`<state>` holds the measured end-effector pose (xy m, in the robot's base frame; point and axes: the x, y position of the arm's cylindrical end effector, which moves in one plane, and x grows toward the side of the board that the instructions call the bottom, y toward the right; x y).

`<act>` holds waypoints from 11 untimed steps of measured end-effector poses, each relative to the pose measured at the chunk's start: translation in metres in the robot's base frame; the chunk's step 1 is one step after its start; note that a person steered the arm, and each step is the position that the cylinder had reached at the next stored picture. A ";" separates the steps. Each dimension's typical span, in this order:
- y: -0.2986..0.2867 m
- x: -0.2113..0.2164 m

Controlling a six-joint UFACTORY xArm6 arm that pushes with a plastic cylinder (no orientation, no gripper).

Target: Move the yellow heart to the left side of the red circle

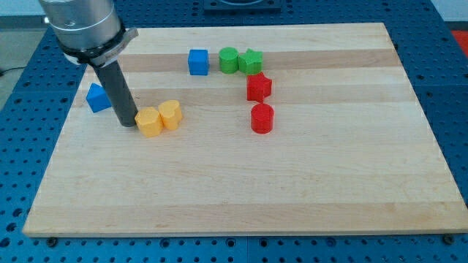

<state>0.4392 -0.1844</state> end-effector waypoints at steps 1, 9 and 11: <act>0.014 -0.002; 0.103 -0.028; 0.041 -0.031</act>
